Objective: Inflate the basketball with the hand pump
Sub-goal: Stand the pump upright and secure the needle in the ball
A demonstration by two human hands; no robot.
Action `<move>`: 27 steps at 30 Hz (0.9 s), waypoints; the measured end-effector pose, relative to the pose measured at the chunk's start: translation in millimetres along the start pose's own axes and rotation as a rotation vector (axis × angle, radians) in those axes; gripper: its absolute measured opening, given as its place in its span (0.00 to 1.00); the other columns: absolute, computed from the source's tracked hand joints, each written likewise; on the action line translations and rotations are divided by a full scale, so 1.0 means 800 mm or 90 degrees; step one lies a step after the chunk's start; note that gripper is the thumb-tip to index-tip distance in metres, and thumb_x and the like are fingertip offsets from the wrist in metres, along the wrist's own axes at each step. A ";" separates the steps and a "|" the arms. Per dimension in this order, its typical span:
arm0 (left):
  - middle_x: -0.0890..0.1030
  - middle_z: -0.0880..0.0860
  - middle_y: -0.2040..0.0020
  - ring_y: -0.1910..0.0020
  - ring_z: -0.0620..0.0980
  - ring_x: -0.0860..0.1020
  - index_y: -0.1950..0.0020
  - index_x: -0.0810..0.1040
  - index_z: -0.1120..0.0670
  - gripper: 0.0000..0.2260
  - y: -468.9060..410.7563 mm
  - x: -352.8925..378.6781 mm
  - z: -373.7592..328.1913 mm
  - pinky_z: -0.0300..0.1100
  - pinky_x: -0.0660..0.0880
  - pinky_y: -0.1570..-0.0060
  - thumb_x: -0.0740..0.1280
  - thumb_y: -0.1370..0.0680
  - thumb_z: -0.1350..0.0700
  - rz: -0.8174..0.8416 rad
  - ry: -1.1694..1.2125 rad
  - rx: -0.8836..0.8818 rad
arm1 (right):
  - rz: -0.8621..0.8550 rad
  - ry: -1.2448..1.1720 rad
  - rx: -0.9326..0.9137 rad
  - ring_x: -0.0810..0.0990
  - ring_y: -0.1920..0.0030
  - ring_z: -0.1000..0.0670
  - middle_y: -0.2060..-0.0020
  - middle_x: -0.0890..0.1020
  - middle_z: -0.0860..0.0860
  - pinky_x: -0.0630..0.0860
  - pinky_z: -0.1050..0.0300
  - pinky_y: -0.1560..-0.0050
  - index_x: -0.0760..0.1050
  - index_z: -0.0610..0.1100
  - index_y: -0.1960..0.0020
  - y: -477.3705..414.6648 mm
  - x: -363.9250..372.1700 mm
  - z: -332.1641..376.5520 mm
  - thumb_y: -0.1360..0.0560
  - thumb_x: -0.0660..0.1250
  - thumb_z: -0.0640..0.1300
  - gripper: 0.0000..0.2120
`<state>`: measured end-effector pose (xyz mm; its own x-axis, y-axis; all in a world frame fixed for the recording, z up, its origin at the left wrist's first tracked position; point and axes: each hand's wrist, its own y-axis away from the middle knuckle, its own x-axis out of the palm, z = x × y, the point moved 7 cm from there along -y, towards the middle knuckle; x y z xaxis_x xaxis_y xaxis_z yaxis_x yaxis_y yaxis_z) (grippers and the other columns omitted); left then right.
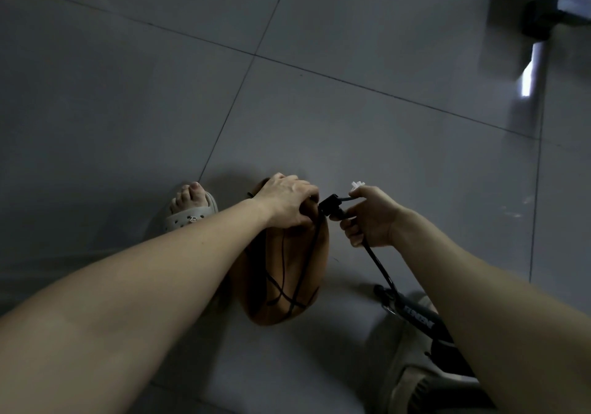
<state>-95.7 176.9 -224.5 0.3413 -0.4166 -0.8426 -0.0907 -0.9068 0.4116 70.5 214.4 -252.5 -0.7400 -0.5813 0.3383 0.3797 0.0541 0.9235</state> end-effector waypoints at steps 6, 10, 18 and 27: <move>0.79 0.45 0.40 0.39 0.50 0.73 0.38 0.76 0.44 0.21 -0.001 -0.001 0.002 0.51 0.65 0.36 0.73 0.28 0.38 0.002 0.011 -0.010 | -0.009 -0.017 -0.018 0.64 0.70 0.51 0.68 0.69 0.48 0.58 0.57 0.68 0.76 0.35 0.44 -0.001 0.003 -0.001 0.25 0.56 0.57 0.26; 0.78 0.45 0.41 0.39 0.51 0.73 0.39 0.75 0.44 0.21 0.000 -0.001 0.001 0.50 0.65 0.36 0.73 0.28 0.40 0.001 0.012 -0.013 | 0.003 -0.012 -0.006 0.64 0.69 0.52 0.68 0.69 0.49 0.58 0.58 0.66 0.75 0.36 0.43 0.003 0.007 0.000 0.25 0.56 0.67 0.34; 0.78 0.45 0.41 0.39 0.50 0.73 0.38 0.75 0.44 0.20 -0.002 0.000 0.002 0.51 0.65 0.35 0.72 0.27 0.40 0.000 0.014 -0.014 | 0.005 0.000 -0.014 0.63 0.69 0.52 0.67 0.67 0.50 0.58 0.58 0.66 0.76 0.38 0.43 0.005 0.011 0.000 0.29 0.50 0.79 0.45; 0.78 0.44 0.42 0.40 0.49 0.73 0.39 0.77 0.44 0.20 -0.001 0.000 0.007 0.49 0.64 0.36 0.73 0.28 0.41 -0.018 0.059 -0.021 | -0.040 0.031 -0.014 0.63 0.69 0.52 0.67 0.67 0.49 0.59 0.57 0.66 0.76 0.36 0.43 0.001 0.008 0.001 0.26 0.45 0.76 0.45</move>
<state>-100.6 176.9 -226.9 0.4280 -0.3825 -0.8188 -0.0497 -0.9146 0.4012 65.6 211.0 -249.6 -0.7351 -0.6215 0.2709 0.3466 -0.0011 0.9380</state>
